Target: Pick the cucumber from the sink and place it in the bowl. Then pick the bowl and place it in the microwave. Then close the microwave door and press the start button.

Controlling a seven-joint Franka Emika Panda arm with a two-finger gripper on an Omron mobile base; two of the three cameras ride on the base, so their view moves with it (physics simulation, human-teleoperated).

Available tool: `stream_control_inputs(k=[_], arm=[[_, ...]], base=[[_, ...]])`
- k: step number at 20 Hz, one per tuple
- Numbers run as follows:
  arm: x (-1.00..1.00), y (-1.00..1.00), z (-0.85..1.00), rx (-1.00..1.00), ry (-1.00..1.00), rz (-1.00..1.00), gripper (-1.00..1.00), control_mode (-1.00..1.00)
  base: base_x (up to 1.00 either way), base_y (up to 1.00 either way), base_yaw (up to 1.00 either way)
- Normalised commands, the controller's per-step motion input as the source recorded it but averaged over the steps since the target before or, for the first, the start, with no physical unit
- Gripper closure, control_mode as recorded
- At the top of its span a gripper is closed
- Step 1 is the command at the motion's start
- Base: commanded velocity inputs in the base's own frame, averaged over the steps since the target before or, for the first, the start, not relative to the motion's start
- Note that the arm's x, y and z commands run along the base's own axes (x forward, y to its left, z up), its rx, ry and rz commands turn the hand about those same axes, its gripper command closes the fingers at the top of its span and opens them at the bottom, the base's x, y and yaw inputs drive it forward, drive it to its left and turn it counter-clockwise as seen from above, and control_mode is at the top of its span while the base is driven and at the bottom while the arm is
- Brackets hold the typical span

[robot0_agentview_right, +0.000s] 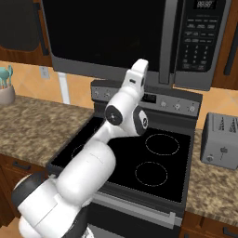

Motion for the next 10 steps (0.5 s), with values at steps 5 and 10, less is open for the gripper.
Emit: stream_control_inputs(k=[5,10], arm=[[0.11,0.0,0.77,0.0,0.1,0.17,-1.0,-1.0],[0.13,0.0,0.79,0.0,0.11,0.17,-1.0,-1.0]], base=[[0.0,0.0,0.0],[0.0,0.0,0.0]])
